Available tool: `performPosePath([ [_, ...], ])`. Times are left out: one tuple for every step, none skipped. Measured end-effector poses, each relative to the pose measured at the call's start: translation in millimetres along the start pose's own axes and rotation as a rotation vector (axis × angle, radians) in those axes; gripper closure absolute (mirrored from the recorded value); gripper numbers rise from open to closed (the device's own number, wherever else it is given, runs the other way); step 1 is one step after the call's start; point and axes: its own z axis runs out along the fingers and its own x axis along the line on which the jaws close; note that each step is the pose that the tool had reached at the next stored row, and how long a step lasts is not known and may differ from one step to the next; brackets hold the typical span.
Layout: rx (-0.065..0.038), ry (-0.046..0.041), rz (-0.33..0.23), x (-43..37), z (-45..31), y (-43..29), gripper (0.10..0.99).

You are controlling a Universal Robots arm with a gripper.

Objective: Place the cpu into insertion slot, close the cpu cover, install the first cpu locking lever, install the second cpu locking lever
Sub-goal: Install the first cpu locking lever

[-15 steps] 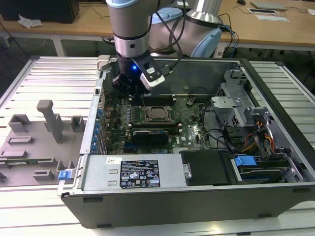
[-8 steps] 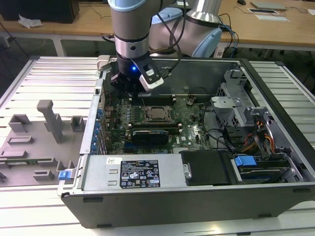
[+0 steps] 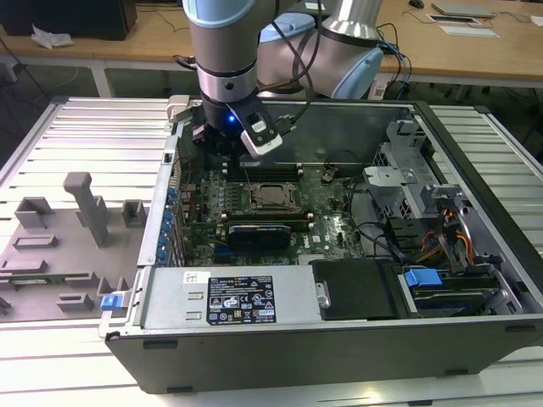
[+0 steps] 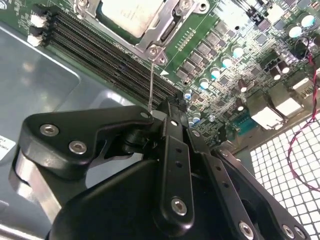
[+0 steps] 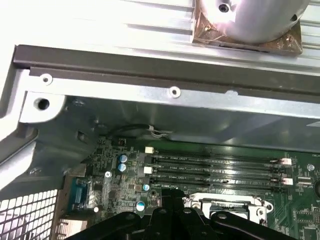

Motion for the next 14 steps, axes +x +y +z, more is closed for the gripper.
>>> performPosePath([
  [0.000,0.0001,0.000,-0.4,0.0,-0.1,0.980],
  [0.000,0.0001,0.000,-1.7,0.0,-0.2,0.980],
  [0.000,0.0003,0.000,-5.1,0.1,-0.8,0.980],
  [0.000,0.0007,0.000,-9.8,0.2,-1.7,0.980],
  [0.000,0.0012,0.001,-13.1,0.2,-2.3,0.980],
  [0.000,0.0016,0.000,-15.6,0.2,-2.7,0.980],
  [0.000,0.0024,0.001,-20.9,0.3,-3.8,0.980],
  [0.000,0.0028,0.001,-23.7,0.3,-4.3,0.980],
  [0.000,0.0033,0.001,-26.4,0.3,-4.8,0.980],
  [0.000,0.0040,0.001,-30.4,0.4,-5.6,0.980],
  [0.000,0.0046,0.001,-33.7,0.4,-6.2,0.980],
  [0.000,0.0055,0.002,-37.9,0.5,-6.7,0.980],
  [0.000,0.0065,0.002,-39.8,0.6,-6.9,0.980],
  [0.000,0.0073,0.002,-41.9,0.6,-7.2,0.980],
])
